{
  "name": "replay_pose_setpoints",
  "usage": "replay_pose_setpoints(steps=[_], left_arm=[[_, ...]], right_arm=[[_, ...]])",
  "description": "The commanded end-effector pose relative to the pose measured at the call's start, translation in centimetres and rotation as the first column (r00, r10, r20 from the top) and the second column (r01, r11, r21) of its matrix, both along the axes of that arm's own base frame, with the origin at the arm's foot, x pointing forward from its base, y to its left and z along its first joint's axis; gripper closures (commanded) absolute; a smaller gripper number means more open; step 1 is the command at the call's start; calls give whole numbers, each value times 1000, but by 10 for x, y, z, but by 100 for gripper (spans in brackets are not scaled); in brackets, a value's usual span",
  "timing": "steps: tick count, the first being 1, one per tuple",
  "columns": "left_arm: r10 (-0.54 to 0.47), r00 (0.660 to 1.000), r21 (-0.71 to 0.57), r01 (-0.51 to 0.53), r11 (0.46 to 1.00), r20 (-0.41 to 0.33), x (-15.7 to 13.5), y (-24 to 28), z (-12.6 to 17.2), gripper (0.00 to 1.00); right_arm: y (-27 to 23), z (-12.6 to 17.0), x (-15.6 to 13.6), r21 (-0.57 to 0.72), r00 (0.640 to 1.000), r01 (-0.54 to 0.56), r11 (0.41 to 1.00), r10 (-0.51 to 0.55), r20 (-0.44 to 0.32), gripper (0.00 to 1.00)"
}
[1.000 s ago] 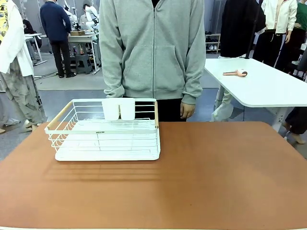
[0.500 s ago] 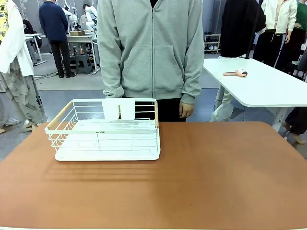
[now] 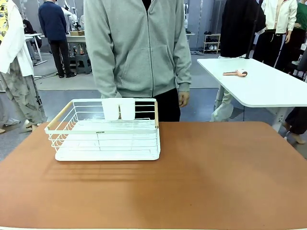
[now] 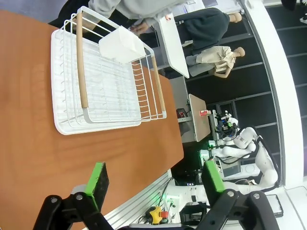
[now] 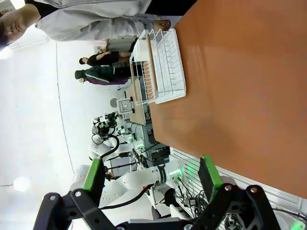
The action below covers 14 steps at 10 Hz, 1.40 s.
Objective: Clean the table.
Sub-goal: Pick up the Lint Roller when the human hands it over.
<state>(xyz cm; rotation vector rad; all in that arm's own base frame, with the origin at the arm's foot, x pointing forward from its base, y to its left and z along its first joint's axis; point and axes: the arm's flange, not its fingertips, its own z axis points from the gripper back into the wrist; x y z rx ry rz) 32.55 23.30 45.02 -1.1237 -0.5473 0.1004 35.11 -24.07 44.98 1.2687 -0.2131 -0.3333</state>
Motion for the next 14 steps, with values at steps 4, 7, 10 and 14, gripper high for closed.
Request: replay_pose_setpoints(steps=[4,7,10,14], left_arm=[[1,1000,-5,-1,1000,12,-3,0,4,0],[1,1000,-5,-1,1000,12,-3,0,4,0],[1,1000,-5,-1,1000,12,-3,0,4,0],[1,1000,-5,-1,1000,12,-3,0,4,0]], right_arm=[[3,2,-4,7,1000,-2,1000,2,11,0],[3,2,-4,7,1000,-2,1000,2,11,0],[3,2,-4,7,1000,-2,1000,2,11,0],[3,2,-4,7,1000,-2,1000,2,11,0]])
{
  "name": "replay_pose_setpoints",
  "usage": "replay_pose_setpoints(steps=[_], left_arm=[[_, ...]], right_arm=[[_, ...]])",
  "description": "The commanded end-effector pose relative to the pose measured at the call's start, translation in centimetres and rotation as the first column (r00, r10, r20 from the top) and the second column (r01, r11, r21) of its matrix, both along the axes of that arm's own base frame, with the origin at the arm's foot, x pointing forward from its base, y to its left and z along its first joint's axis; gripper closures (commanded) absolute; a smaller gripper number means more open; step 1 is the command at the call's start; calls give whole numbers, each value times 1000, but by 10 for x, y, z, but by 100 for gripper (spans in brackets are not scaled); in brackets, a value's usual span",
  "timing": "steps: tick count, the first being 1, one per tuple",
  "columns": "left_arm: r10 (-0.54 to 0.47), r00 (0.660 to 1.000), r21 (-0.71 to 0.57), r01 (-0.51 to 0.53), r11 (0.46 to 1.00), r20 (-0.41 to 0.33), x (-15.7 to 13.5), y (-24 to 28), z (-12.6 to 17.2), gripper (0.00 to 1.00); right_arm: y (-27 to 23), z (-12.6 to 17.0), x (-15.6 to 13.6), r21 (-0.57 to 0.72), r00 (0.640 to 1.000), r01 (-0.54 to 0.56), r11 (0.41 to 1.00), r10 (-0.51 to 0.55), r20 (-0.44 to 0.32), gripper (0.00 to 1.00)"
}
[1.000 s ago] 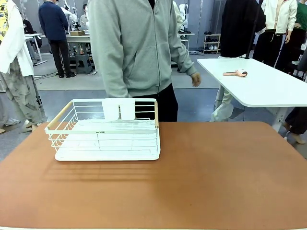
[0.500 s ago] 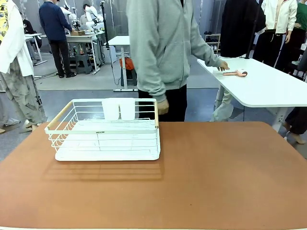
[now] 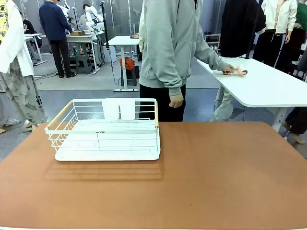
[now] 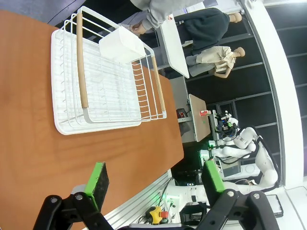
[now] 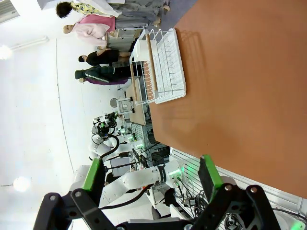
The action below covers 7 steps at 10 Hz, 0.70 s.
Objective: Clean the table.
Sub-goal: Pick up the Lint Roller when the human hands it over.
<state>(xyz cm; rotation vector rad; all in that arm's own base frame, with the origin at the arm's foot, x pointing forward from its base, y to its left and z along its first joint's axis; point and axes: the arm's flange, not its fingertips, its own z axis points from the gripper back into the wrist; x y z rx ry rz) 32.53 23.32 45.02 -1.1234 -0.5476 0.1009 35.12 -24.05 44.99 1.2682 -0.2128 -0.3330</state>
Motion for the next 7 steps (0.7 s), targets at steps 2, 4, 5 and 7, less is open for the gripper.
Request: replay_pose_setpoints(steps=[2,4,5,7], left_arm=[[0,1000,-5,0,1000,12,-3,0,4,0],[0,1000,-5,0,1000,12,-3,0,4,0],[0,1000,-5,0,1000,12,-3,0,4,0],[0,1000,-5,0,1000,12,-3,0,4,0]], right_arm=[[3,2,-4,8,1000,-2,1000,2,11,0],[3,2,-4,8,1000,-2,1000,2,11,0],[3,2,-4,8,1000,-2,1000,2,11,0],[3,2,-4,8,1000,-2,1000,2,11,0]])
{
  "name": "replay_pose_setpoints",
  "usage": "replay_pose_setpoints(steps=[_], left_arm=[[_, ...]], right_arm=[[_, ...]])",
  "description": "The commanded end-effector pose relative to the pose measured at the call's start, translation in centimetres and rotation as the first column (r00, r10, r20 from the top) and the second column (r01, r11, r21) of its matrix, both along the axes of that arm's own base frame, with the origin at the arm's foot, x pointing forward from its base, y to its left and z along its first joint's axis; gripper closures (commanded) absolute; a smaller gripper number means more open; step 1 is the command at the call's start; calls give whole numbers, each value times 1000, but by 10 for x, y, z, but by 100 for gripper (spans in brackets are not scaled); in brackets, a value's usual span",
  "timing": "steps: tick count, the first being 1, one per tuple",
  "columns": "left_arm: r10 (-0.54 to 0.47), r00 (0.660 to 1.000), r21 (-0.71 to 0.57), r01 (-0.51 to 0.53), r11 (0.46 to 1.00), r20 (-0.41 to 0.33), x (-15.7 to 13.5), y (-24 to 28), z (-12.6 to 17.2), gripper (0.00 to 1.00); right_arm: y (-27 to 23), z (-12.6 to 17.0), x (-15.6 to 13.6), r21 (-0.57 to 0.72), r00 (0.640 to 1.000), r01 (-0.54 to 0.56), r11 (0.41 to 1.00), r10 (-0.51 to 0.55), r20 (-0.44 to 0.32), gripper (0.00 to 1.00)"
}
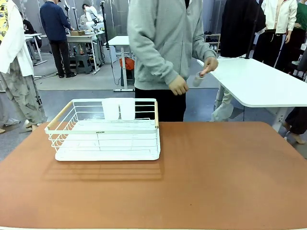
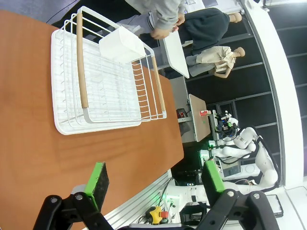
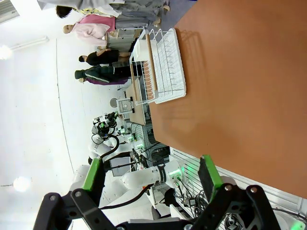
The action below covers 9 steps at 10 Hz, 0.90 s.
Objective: Clean the table.
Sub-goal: Pick up the Lint Roller when the human hands it over.
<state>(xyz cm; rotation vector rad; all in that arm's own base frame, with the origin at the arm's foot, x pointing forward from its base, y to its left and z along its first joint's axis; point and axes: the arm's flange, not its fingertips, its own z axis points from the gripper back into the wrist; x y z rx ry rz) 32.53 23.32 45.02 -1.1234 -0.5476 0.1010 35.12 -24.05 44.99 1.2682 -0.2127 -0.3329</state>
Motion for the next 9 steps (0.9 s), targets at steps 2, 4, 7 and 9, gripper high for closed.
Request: replay_pose_setpoints(steps=[2,4,7,9], left_arm=[[0,1000,-5,0,1000,12,-3,0,4,0],[0,1000,-5,0,1000,12,-3,0,4,0],[0,1000,-5,0,1000,12,-3,0,4,0],[0,1000,-5,0,1000,12,-3,0,4,0]], right_arm=[[3,2,-4,8,1000,-2,1000,1,11,0],[3,2,-4,8,1000,-2,1000,1,11,0],[3,2,-4,8,1000,-2,1000,1,11,0],[3,2,-4,8,1000,-2,1000,1,11,0]])
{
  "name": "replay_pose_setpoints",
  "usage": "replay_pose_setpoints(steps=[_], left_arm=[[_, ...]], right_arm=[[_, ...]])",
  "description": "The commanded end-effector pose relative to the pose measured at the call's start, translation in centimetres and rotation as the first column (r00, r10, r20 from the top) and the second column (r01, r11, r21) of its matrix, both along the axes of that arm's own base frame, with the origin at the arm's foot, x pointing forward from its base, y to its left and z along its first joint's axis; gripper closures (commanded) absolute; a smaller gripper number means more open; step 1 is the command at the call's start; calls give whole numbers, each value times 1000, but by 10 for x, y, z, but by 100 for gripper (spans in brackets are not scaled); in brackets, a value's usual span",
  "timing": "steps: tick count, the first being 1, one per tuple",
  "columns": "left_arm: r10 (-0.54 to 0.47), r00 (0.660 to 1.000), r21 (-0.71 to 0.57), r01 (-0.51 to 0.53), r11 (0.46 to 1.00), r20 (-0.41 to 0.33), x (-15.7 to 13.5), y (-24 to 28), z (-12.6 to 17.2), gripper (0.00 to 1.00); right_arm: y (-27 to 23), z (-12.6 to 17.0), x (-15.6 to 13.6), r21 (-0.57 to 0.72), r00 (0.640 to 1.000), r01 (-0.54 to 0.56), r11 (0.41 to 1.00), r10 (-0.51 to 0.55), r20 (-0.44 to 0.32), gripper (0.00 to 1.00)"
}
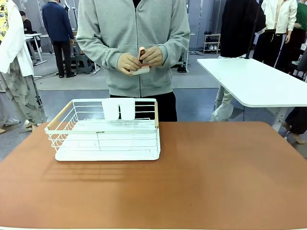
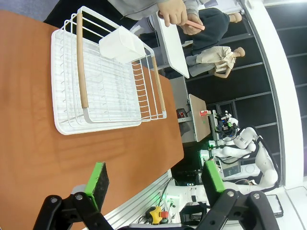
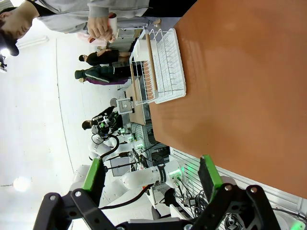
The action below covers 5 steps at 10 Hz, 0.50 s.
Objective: Clean the table.
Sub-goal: Pick up the Lint Roller when the human hands it over.
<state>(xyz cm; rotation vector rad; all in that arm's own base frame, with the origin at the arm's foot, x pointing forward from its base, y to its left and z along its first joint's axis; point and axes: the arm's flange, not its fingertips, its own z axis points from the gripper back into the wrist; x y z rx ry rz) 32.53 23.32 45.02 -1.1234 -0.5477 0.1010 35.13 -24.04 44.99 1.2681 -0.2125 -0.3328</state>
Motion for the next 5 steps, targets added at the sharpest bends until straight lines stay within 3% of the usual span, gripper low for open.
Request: replay_pose_setpoints(steps=[1,5], left_arm=[[0,1000,-5,0,1000,12,-3,0,4,0],[0,1000,-5,0,1000,12,-3,0,4,0]], right_arm=[[3,2,-4,8,1000,-1,1000,1,11,0],[3,2,-4,8,1000,-1,1000,1,11,0]])
